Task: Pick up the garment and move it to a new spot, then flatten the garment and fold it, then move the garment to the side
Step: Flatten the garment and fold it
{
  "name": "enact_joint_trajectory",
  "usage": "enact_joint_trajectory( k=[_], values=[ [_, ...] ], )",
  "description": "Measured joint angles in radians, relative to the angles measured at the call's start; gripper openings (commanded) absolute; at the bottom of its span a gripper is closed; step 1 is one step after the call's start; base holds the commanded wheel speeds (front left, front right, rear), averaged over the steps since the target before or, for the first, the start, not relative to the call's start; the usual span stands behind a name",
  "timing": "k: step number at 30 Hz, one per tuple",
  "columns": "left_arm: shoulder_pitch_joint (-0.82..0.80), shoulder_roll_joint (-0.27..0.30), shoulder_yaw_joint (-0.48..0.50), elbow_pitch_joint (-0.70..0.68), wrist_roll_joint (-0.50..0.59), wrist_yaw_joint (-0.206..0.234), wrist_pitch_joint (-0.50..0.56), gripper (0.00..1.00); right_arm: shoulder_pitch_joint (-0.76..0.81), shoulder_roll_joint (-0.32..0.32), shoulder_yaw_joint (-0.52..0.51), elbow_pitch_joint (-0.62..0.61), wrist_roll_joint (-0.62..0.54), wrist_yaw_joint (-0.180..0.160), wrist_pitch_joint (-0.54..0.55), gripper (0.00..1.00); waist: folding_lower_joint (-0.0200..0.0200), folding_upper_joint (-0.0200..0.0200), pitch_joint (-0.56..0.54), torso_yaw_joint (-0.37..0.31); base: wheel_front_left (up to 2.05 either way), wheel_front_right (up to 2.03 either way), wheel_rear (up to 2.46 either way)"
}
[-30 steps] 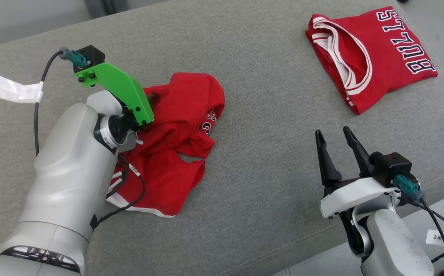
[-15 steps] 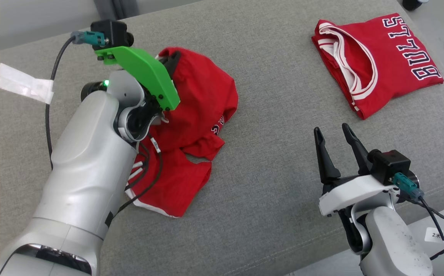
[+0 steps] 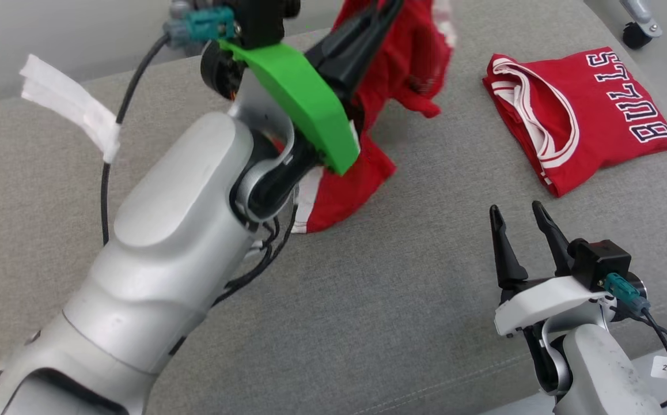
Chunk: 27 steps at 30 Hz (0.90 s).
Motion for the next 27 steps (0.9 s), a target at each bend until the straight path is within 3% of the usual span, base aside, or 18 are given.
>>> enact_joint_trajectory(
  k=[6,12,25,27],
  values=[
    [0.193,0.151,-0.129,-0.016,-0.022,0.0,0.041,0.0,0.018,-0.002,-0.009,-0.011,-0.003,0.0,0.002,1.0,0.0,0.0,-0.003,0.054,0.0,0.0,0.0],
    [0.375,0.235,-0.188,0.043,-0.024,0.006,0.031,0.0,0.018,-0.004,-0.01,-0.028,-0.009,0.0,0.011,1.0,0.0,0.0,0.0,0.114,0.0,0.0,0.0],
    [0.5,0.237,-0.12,0.144,-0.068,0.057,-0.14,0.0,0.018,-0.009,-0.002,-0.045,-0.013,0.0,0.034,1.0,0.0,0.0,-0.009,0.215,0.0,0.0,0.0],
    [0.513,0.227,-0.113,0.159,-0.076,0.058,-0.16,0.98,0.019,-0.009,-0.001,-0.046,-0.013,0.0,0.038,1.0,0.0,0.0,-0.017,0.218,0.0,0.0,0.0]
  ],
)
